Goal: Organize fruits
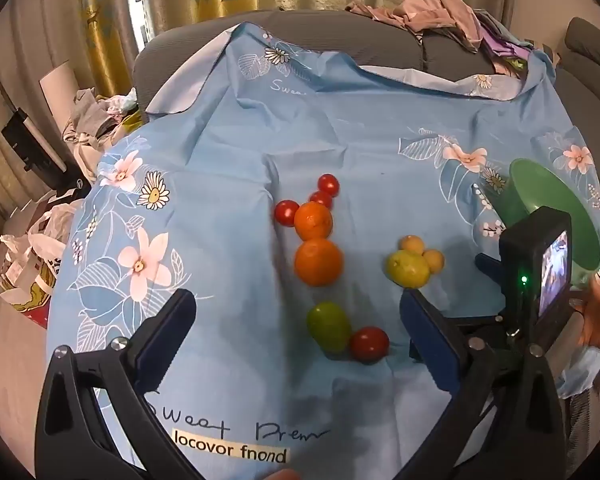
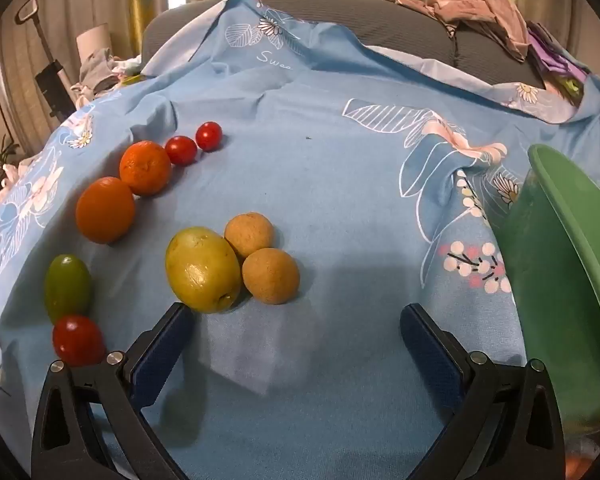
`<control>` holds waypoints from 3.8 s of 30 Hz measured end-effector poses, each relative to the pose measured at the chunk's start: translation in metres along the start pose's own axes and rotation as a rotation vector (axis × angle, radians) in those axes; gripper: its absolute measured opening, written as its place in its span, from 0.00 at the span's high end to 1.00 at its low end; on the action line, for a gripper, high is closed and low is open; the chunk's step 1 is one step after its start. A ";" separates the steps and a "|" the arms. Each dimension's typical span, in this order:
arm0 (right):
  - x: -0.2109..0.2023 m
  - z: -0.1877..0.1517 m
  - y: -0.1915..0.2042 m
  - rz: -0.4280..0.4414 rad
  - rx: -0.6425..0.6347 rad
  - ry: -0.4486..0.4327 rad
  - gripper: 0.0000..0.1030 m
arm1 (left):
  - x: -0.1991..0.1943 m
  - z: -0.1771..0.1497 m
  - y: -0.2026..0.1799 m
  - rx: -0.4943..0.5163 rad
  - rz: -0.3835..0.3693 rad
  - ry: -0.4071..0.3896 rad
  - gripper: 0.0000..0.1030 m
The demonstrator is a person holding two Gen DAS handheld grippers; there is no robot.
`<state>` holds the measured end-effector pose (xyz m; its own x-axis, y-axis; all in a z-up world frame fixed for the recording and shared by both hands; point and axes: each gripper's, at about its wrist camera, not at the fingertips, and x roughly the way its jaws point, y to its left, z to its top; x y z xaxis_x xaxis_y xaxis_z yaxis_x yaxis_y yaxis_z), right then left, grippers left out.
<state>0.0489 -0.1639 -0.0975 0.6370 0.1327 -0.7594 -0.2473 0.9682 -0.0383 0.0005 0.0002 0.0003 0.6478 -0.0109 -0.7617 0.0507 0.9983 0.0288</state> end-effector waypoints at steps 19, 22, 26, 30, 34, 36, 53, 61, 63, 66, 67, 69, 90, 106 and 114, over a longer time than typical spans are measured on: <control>-0.035 0.007 -0.003 0.104 0.020 0.001 0.00 | -0.029 -0.004 0.013 -0.023 0.018 -0.046 0.01; -0.071 0.018 -0.008 0.097 0.038 -0.050 0.00 | -0.034 -0.002 0.014 -0.024 0.020 -0.061 0.01; -0.112 0.034 -0.013 0.068 0.027 -0.096 0.00 | -0.042 0.002 0.010 -0.016 0.029 -0.078 0.01; -0.143 0.041 -0.012 0.063 0.010 -0.121 0.00 | -0.050 0.007 0.007 -0.015 0.023 -0.091 0.01; -0.151 0.044 -0.011 0.094 0.026 -0.117 0.00 | -0.055 0.008 0.004 -0.013 0.022 -0.094 0.01; -0.154 0.043 -0.008 0.083 0.013 -0.127 0.00 | -0.056 0.007 0.003 -0.011 0.025 -0.093 0.01; -0.163 0.033 -0.001 0.108 0.007 -0.130 0.00 | -0.062 0.002 0.001 -0.008 0.019 -0.093 0.01; -0.164 0.033 0.001 0.104 0.006 -0.131 0.00 | -0.065 0.002 -0.002 0.001 0.011 -0.096 0.01; -0.164 0.033 0.001 0.108 0.006 -0.129 0.00 | -0.064 0.003 -0.001 0.000 0.006 -0.095 0.01; -0.164 0.033 0.001 0.108 0.005 -0.127 0.00 | -0.062 0.003 0.000 -0.002 -0.001 -0.087 0.01; -0.164 0.033 0.002 0.108 0.005 -0.125 0.00 | -0.060 0.003 0.000 -0.002 -0.003 -0.083 0.01; -0.162 0.033 0.002 0.110 0.006 -0.119 0.00 | -0.056 0.002 0.001 -0.006 -0.008 -0.073 0.01; -0.113 0.019 0.003 0.192 0.010 -0.026 0.00 | -0.016 -0.019 0.031 -0.036 -0.138 0.026 0.01; -0.046 0.010 0.002 0.330 0.024 0.067 0.28 | 0.039 -0.031 0.009 0.044 -0.317 0.121 0.25; -0.017 0.014 0.004 0.364 0.030 0.118 0.40 | 0.063 -0.029 0.011 0.003 -0.289 0.190 0.31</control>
<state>0.0472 -0.1595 -0.0756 0.4223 0.4455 -0.7894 -0.4191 0.8682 0.2658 0.0195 0.0117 -0.0660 0.4528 -0.2824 -0.8457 0.2140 0.9552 -0.2043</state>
